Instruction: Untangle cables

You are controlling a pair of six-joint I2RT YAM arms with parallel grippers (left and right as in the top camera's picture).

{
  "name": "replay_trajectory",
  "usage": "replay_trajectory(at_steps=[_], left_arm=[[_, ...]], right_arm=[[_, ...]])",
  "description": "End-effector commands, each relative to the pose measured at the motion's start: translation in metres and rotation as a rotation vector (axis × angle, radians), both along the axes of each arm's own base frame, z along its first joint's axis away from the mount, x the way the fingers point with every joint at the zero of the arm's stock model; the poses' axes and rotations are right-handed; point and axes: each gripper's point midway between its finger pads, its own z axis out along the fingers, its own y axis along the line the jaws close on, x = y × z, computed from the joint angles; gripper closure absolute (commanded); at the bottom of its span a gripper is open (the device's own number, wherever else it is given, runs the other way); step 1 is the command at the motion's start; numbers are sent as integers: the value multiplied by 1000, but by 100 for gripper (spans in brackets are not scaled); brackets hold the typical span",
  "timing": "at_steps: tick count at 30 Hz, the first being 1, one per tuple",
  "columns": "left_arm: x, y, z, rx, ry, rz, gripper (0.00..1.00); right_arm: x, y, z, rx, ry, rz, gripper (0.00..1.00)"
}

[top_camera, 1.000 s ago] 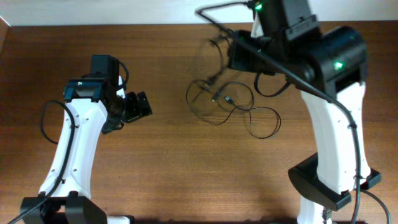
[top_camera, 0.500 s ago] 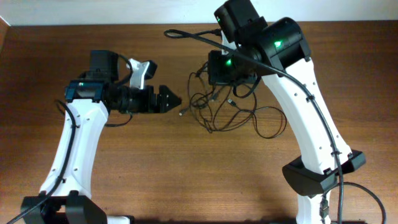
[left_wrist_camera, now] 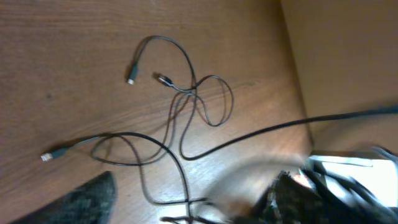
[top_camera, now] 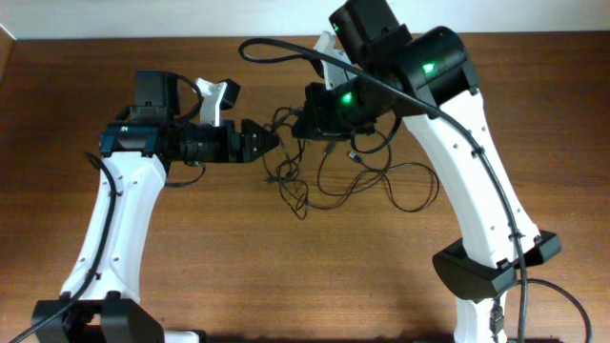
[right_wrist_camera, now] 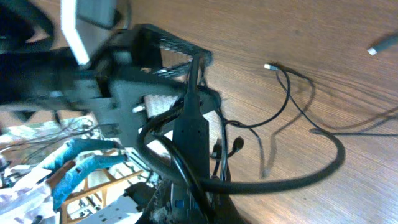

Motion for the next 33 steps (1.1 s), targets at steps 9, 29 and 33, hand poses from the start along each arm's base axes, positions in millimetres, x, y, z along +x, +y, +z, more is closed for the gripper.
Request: replay_trajectory(at_steps=[9,29,33], left_arm=[[0,-15,-13,107,-27,-33,84],[2,58,-59,456,206,376,100],[4,13,-14,215,76,163,100]], right_arm=[[-21,-5,51,105,-113,37,96],[-25,-156,176,150,-556,-373,96],[-2,-192,156,-49,-573,-535,96]])
